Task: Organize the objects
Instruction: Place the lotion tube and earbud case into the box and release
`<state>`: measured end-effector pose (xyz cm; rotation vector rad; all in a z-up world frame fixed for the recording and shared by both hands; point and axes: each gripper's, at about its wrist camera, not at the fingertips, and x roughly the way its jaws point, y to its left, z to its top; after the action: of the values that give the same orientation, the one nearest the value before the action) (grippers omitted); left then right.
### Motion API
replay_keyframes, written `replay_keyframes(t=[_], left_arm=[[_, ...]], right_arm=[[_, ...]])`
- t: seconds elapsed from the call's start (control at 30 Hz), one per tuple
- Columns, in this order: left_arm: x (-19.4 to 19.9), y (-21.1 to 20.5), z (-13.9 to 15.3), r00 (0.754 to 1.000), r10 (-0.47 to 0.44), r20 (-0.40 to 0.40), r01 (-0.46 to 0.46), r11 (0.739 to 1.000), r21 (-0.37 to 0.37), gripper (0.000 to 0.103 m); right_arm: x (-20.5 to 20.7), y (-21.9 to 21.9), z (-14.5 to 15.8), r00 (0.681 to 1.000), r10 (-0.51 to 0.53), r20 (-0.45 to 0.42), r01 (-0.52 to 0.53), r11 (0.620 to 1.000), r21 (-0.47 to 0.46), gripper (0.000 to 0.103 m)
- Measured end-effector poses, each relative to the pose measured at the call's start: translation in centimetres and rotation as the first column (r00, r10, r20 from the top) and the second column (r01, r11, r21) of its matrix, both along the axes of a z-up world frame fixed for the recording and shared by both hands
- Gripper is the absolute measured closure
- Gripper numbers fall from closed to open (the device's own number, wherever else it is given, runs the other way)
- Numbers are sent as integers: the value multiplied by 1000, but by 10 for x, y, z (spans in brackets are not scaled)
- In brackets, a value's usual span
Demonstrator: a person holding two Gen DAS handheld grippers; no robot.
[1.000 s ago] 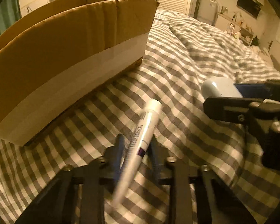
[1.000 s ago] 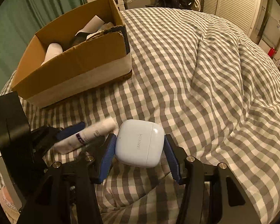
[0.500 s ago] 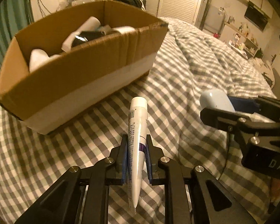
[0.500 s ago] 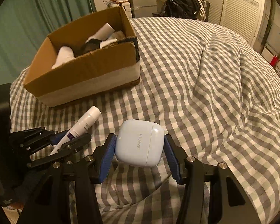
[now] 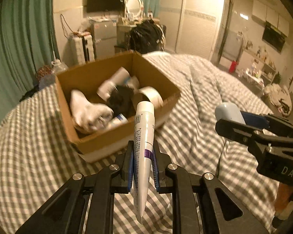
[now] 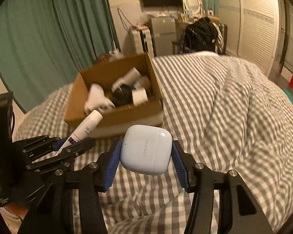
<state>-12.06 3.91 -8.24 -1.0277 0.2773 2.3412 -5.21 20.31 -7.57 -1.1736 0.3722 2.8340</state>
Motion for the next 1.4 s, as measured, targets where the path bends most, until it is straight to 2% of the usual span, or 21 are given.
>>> replay_keyframes(t=[0.17,0.37,0.5,0.63,0.73,0.9,1.03,1.13,1.27,1.33,1.4], left_arm=[[-19,-15,35,998,43,-35,-42,998,35,87],[-55,-23,62,992,89,-92,-83,995,61,87],[-84,-23,64,987,117,-109,-110,991,71,87],[-113,-24,47,985,143,-97,-135,987,84,87],[-126,-27,27,978,154,-144,-143,986,80,87],[-152,-26,6,981,141,-130,-127,986,108,87],[-165,-25,-16,990,113,-81,-104,989,106,87],[-172,-23,-27,994,98,-39,-93,990,105,87],[-166,-24,-23,994,93,-52,-87,990,114,86],[-164,-22,-22,994,101,-46,-96,990,103,81],[-161,-21,-19,993,106,-47,-101,989,104,73]], right_arm=[[-7,-6,25,998,29,-52,-28,1000,13,51],[-31,-6,49,994,56,-98,-53,998,37,51],[-62,-7,65,987,79,-140,-73,996,50,51],[-103,-8,66,984,91,-156,-88,996,27,51],[-138,-9,60,982,97,-163,-95,995,16,51],[-191,-7,35,985,88,-151,-91,996,-8,51],[-225,-3,5,992,64,-104,-65,998,-9,51],[-239,0,-10,996,55,-75,-56,998,-10,51],[-244,4,-24,998,46,-51,-47,999,-22,50],[-242,5,-27,998,51,-43,-52,998,-26,50],[-238,4,-24,996,63,-61,-64,998,-27,41]])
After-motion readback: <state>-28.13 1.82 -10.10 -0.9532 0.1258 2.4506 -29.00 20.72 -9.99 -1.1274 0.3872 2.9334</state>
